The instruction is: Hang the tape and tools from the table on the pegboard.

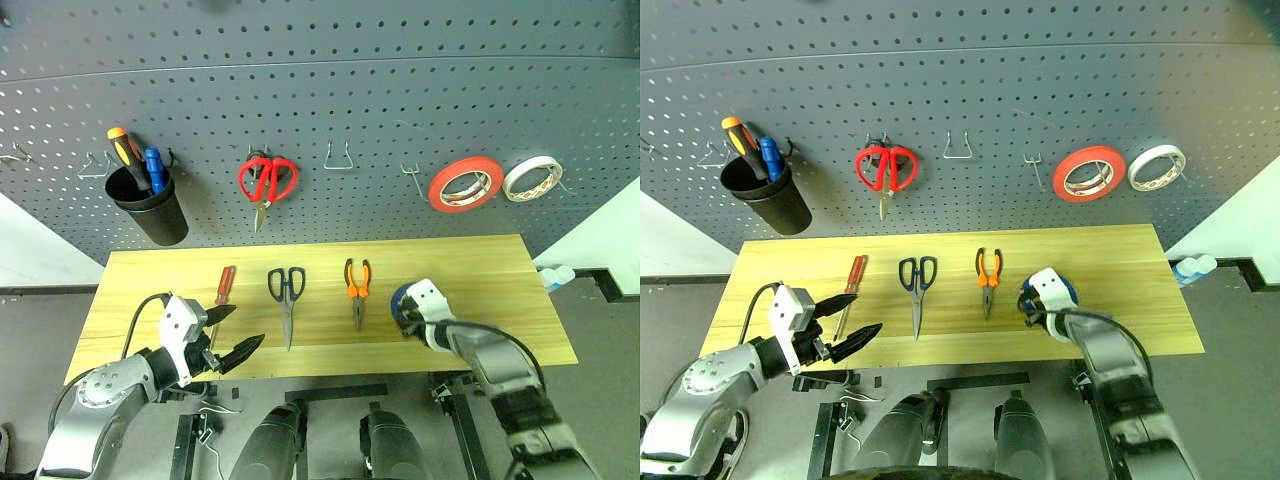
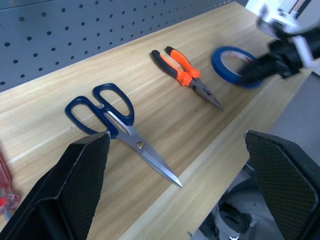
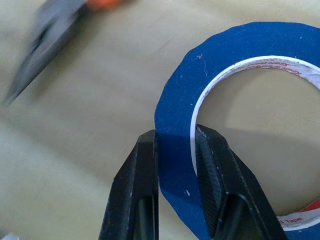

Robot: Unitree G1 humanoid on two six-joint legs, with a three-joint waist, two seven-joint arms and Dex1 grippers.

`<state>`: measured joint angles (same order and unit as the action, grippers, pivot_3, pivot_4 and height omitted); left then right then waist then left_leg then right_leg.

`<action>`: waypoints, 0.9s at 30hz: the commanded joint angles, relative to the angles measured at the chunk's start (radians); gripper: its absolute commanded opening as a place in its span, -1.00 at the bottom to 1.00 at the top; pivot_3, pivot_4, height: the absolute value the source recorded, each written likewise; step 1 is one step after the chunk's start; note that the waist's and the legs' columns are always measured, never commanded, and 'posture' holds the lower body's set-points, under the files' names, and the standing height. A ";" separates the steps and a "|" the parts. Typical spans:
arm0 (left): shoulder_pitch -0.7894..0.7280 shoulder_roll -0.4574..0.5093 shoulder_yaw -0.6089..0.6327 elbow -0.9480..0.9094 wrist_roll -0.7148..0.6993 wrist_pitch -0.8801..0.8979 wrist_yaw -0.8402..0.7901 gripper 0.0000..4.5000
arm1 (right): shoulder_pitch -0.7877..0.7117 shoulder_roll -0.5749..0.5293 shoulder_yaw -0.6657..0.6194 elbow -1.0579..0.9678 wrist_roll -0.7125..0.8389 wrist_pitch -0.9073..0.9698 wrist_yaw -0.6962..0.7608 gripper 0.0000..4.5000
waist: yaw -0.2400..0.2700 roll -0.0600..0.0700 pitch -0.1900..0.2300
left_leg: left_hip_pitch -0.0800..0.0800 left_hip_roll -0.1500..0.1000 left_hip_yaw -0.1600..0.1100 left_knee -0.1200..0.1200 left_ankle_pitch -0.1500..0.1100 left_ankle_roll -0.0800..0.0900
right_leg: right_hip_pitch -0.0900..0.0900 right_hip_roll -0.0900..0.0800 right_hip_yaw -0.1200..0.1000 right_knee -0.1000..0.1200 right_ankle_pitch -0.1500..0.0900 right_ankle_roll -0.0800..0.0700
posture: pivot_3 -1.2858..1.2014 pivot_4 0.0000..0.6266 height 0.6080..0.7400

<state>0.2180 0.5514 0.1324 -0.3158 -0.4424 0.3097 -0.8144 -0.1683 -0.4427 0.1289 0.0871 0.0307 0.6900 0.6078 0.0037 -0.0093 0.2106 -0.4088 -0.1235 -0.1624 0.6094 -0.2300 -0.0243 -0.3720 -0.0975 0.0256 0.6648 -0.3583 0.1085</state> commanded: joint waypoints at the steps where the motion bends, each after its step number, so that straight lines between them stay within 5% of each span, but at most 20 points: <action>1: -0.016 -0.007 -0.006 0.012 0.008 -0.035 -0.004 1.00 | 0.059 -0.036 -0.012 -0.165 0.064 -0.019 0.073 -0.70 | 0.000 0.000 0.000 | 0.000 0.000 0.000 0.000 0.000 0.000 | 0.000 0.000 0.000 0.000 0.000 0.000 | 0.07 -0.47 1.00; 27: -0.131 -0.030 -0.026 0.195 0.034 -0.133 -0.027 1.00 | 0.420 0.011 -0.256 -0.768 0.348 -0.188 0.013 -0.70 | 0.006 -0.005 -0.029 | 0.000 0.000 0.000 0.004 0.002 -0.004 | 0.001 0.000 -0.002 0.002 0.002 0.003 | 0.01 -0.65 1.00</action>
<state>0.0993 0.5237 0.0950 -0.1198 -0.4111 0.2054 -0.8368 0.2566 -0.4491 -0.1042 -0.6163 0.3593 0.5329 0.6474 0.0093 -0.0142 0.1820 -0.4083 -0.1237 -0.1628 0.6136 -0.2276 -0.0285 -0.3708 -0.0970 0.0240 0.6667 -0.3558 0.1112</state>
